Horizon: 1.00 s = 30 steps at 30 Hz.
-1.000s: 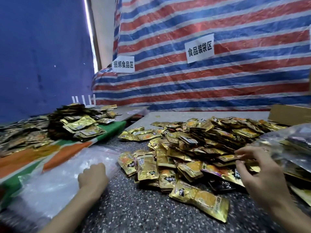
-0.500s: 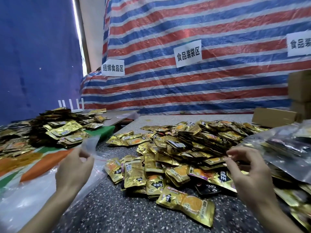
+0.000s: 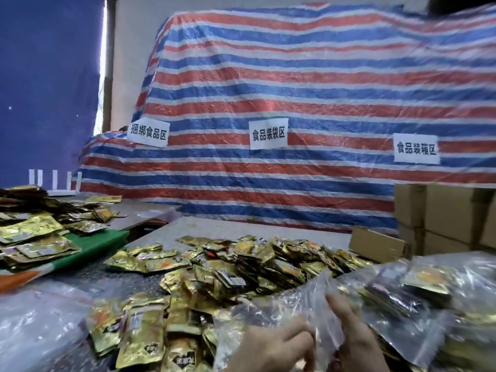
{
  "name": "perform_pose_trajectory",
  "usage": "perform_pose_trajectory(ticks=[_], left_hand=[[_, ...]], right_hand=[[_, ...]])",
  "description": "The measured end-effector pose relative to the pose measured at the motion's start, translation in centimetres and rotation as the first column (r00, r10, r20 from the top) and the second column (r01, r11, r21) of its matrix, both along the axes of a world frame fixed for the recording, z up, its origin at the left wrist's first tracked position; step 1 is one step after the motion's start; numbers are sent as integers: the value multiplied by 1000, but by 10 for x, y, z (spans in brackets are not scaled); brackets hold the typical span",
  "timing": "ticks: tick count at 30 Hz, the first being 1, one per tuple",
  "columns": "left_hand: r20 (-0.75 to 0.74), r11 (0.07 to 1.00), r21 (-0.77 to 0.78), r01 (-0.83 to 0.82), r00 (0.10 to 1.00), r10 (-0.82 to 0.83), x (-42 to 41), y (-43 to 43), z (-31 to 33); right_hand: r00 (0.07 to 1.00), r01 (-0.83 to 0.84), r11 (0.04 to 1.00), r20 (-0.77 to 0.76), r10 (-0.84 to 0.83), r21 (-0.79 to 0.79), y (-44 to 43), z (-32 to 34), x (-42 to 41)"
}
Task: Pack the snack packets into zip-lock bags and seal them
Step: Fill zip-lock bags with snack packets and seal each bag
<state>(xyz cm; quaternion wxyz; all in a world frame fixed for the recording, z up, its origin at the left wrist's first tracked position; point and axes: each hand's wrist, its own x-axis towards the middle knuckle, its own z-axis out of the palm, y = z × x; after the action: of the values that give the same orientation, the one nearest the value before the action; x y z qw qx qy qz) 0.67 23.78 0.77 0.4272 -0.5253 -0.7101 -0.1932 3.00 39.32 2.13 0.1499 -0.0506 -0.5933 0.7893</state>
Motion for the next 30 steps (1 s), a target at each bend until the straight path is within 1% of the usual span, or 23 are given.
perform_pose_trajectory(ticks=[1,3,4,5,6,7,8,9,10,11,12,14,16,18,19,21,22,23,24,26,28,29,30], left_hand=[[39,1000,3,14,999,-14,-3,4,-8],[208,996,46,72,975,-80,-5,5,-18],[310,986,87,141,937,-161,-6,4,-21],[420,966,155,205,872,-252,-4,2,-21],[533,934,265,242,770,-350,0,-3,-19],[628,893,393,220,645,-436,5,-7,-17],[698,852,499,157,510,-503,7,-11,-15],[751,827,557,78,379,-541,8,-14,-14],[784,815,580,8,268,-560,8,-16,-12],[804,820,572,-24,213,-555,8,-18,-11],[821,835,549,-24,199,-535,9,-18,-9],[832,850,526,-17,220,-510,12,-14,-6],[829,847,531,-31,228,-511,12,-12,-5],[820,829,555,-69,215,-531,9,-17,-4],[806,810,579,-92,214,-552,6,-21,-3],[772,767,625,-145,260,-580,0,-32,1],[761,754,636,-166,300,-575,-3,-37,4],[755,749,638,-177,333,-564,-4,-41,6],[758,754,631,-184,354,-548,-4,-42,8],[768,758,618,-208,365,-526,-3,-43,10],[776,748,614,-251,366,-514,-4,-43,10],[768,729,628,-272,366,-525,-6,-43,10],[754,700,650,-296,369,-543,-8,-44,9]], right_hand=[[996,-84,996,24,83,36,5,-4,-3],[971,-216,972,125,204,93,11,-1,3],[953,-290,951,127,277,103,13,3,9],[942,-326,937,130,311,123,11,5,7],[931,-347,923,180,318,166,14,6,10],[919,-391,904,138,371,175,11,6,11],[919,-391,893,154,363,224,10,4,12],[906,-423,867,138,400,264,9,3,13],[896,-445,843,150,418,303,7,1,15],[887,-461,818,153,435,345,5,1,18],[875,-481,784,159,456,393,3,3,20],[849,-518,728,168,500,449,-1,3,23],[839,-531,702,182,512,473,-2,5,25],[865,-496,737,187,466,459,2,6,24],[891,-453,793,179,417,408,5,7,23],[943,-328,908,150,298,260,13,7,21],[958,-276,938,133,253,207,17,6,20],[968,-239,954,123,219,182,18,7,20],[968,-242,952,118,223,186,20,8,20],[950,-311,925,114,292,219,19,7,19],[945,-328,925,71,320,191,17,7,18],[967,-251,941,21,253,225,18,4,16],[985,-138,931,-52,165,337,19,-1,13]])
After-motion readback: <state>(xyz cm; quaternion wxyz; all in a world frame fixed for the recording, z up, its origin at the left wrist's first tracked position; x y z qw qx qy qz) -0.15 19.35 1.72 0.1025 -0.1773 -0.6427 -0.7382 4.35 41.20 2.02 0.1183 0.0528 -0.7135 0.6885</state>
